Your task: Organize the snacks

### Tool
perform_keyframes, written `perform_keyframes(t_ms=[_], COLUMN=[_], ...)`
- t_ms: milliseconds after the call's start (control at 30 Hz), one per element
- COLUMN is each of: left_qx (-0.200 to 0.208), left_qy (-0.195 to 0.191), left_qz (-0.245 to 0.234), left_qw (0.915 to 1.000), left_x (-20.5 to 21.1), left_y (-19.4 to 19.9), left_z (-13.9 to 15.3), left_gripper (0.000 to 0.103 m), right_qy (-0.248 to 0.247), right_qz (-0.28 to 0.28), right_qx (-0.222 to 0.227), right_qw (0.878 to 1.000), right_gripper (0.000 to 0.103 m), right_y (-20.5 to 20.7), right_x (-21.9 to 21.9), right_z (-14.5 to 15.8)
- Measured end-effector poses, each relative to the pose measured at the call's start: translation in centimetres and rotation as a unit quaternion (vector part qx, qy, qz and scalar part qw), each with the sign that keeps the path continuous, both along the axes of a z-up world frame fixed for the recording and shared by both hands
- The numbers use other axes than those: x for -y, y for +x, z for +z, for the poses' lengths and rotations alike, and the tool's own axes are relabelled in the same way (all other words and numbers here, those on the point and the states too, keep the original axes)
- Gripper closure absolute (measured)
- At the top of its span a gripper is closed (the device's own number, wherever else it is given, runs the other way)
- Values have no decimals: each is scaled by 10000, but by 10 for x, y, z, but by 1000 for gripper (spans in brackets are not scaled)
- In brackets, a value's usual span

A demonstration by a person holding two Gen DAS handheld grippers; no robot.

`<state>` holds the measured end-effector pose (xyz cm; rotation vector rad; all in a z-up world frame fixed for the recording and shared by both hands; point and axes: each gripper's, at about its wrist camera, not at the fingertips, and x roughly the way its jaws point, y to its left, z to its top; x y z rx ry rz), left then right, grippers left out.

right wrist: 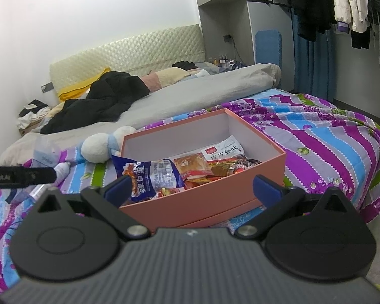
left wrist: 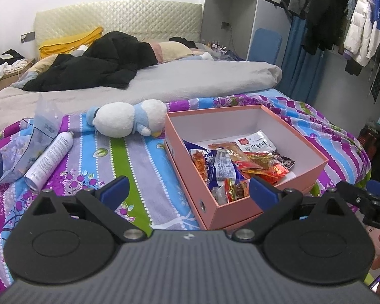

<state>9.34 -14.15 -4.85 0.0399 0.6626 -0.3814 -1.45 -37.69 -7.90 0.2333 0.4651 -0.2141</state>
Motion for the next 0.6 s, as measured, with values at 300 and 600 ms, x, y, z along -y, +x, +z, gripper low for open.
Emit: perform_keyframes(t_ms=[300,600], left_qx=[35,65], left_qy=[-30,-46], left_qz=[44,45], left_qw=[10000,10000], left_x=[-2,-3], left_y=[-2,-4], left_z=[5,11], left_gripper=[1,1], right_qy=[-28,-41], right_qz=[20,30], right_qx=[52,61], right_qw=[10000,10000], right_gripper=[0,0], right_y=[-1,-2], right_x=[-1,-2], right_z=[2,3])
